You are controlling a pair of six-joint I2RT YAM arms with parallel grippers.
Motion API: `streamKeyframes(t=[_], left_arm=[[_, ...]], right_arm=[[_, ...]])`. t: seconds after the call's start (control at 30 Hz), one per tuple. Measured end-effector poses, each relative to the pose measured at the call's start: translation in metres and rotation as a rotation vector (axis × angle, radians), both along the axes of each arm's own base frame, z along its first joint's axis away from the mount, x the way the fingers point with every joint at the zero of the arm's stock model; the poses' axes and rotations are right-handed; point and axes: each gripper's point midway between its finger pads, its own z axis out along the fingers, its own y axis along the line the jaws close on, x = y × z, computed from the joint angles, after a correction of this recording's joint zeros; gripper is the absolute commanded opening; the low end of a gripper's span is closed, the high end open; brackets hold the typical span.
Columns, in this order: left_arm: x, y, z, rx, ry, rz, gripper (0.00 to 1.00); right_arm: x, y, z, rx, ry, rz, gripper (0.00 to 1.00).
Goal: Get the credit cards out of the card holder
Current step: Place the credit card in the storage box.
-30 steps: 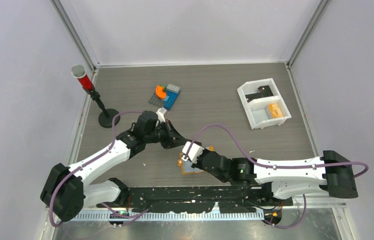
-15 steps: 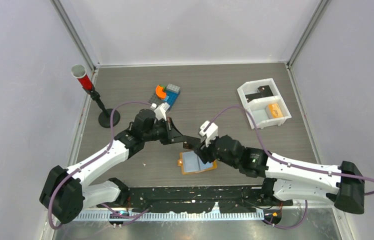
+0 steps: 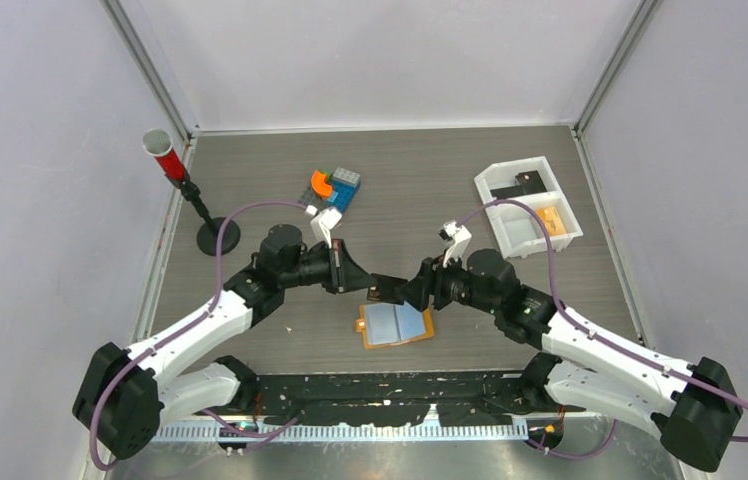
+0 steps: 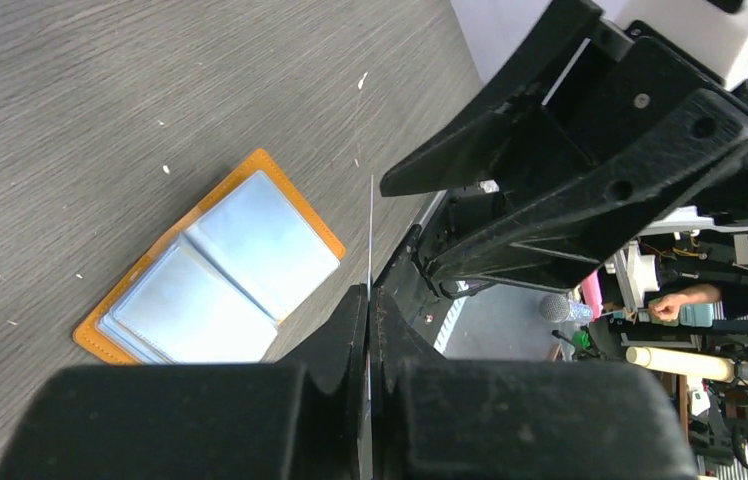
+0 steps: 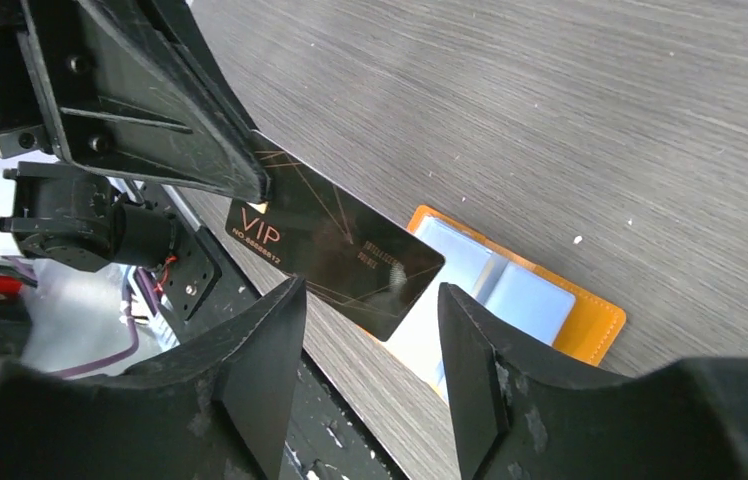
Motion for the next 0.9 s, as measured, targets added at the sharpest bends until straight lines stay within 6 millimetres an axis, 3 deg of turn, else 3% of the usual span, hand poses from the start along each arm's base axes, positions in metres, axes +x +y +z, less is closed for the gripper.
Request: streamKeyframes(t=[0.27,0.43,0.57,0.7,0.77,0.9], left_arm=[[0.001,0.001,0.000,-0.011,-0.015,0.015,0.00],[0.003,0.001,0.010,-0.041,-0.049,0.024,0.00],[0.003,0.000,0.014,-0.057,-0.057,0.027,0.00],[0.003,0.000,0.012,-0.071,-0.045,0.036,0.01],[0.004,0.001,0.012,-0.077,-0.038,0.044,0.10],[0.009,0.004,0.010,-0.068,-0.044,0.068,0.32]], right_arm=[[0.006,-0.010,-0.025,0.126,0.094,-0.017,0.64],[0.004,-0.004,-0.021,0.220,0.106,0.034,0.61],[0.000,0.001,-0.008,0.288,0.081,0.076,0.48],[-0.001,0.002,-0.006,0.326,0.079,0.091,0.12],[0.002,0.001,-0.007,0.334,0.085,0.078,0.06],[0.002,0.001,0.000,0.364,0.077,0.077,0.05]])
